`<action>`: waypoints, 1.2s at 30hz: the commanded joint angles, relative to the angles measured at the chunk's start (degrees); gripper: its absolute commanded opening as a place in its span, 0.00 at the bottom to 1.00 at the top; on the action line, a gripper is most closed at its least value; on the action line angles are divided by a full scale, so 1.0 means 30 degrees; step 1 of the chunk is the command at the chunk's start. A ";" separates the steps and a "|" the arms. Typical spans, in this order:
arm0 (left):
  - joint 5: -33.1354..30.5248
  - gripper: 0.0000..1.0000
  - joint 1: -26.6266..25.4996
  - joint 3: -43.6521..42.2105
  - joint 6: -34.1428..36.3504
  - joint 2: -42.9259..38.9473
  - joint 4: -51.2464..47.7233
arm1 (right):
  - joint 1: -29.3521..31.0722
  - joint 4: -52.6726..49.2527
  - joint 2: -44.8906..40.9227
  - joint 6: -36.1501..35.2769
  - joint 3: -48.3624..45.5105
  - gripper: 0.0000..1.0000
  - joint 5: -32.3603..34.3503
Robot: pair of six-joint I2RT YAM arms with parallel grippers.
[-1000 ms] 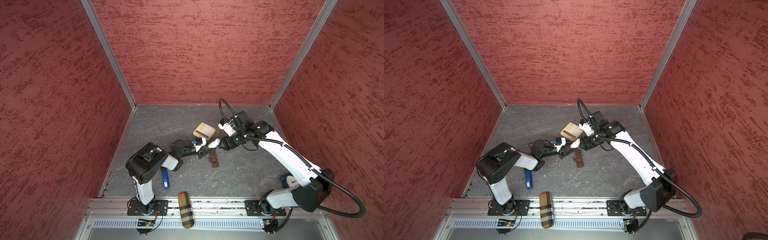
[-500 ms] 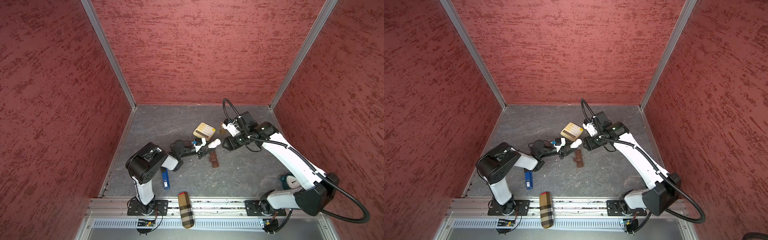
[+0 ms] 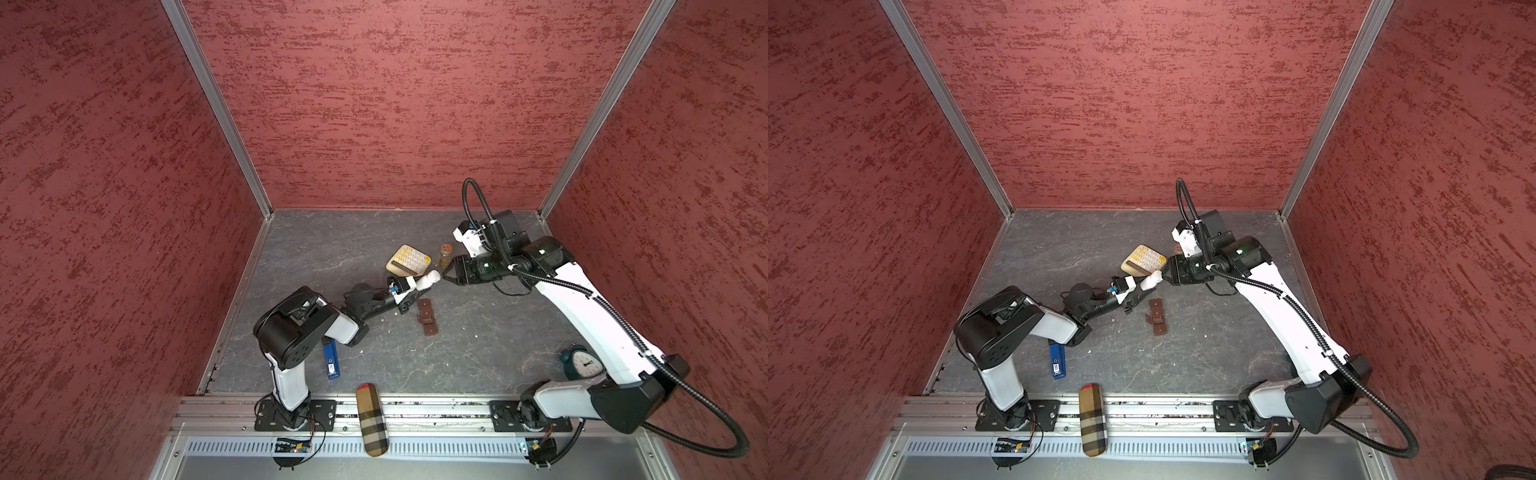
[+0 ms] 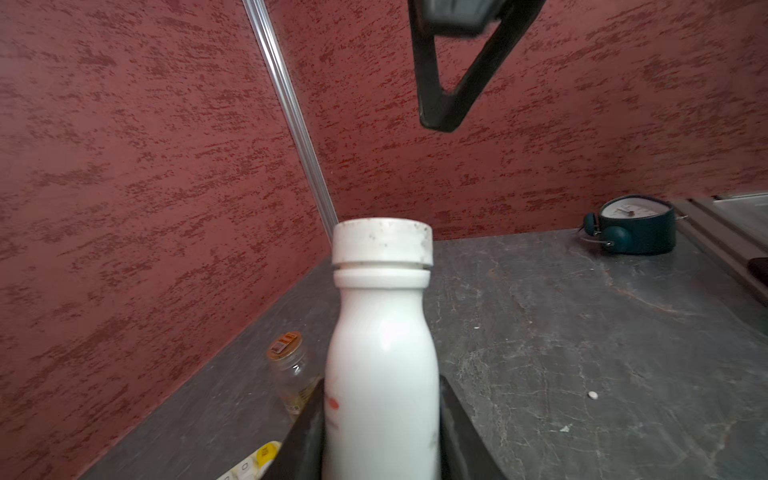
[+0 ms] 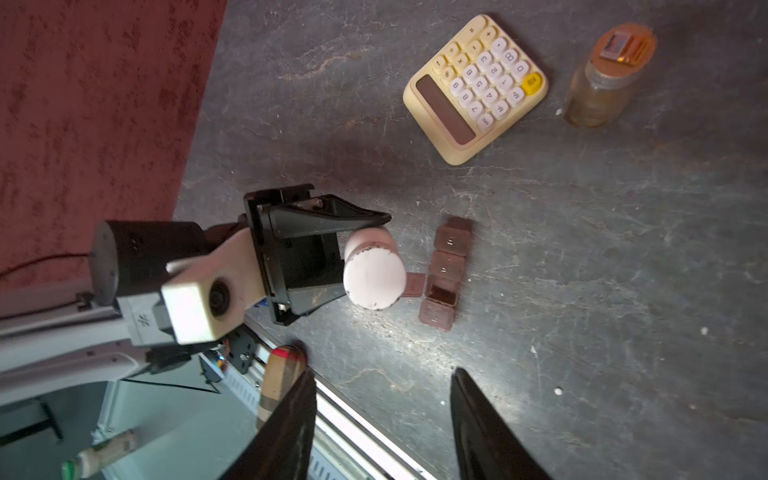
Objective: Sort the pills into containers
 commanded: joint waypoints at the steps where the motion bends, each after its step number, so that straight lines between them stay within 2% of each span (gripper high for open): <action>1: -0.2618 0.00 -0.0351 0.0362 0.2321 0.0468 0.0401 | -0.0186 0.1395 0.0188 0.3732 0.0358 0.47 -0.0751; 6: -0.3574 0.00 -0.0630 0.0759 0.3461 0.0713 0.0382 | -0.0255 0.1617 0.0664 0.6341 0.0270 0.46 0.0673; 10: -0.3653 0.00 -0.0760 0.0990 0.3770 0.0663 0.0393 | -0.0396 0.2721 0.0822 0.7707 -0.0245 0.49 0.0085; 17: -0.3632 0.00 -0.0885 0.0957 0.3946 0.0652 0.0394 | -0.0484 0.3519 0.1020 0.8008 -0.0946 0.54 -0.0011; 36: -0.3665 0.00 -0.1164 0.0964 0.3943 0.0561 0.0393 | -0.0468 0.4840 0.1388 0.8277 -0.2448 0.49 -0.0845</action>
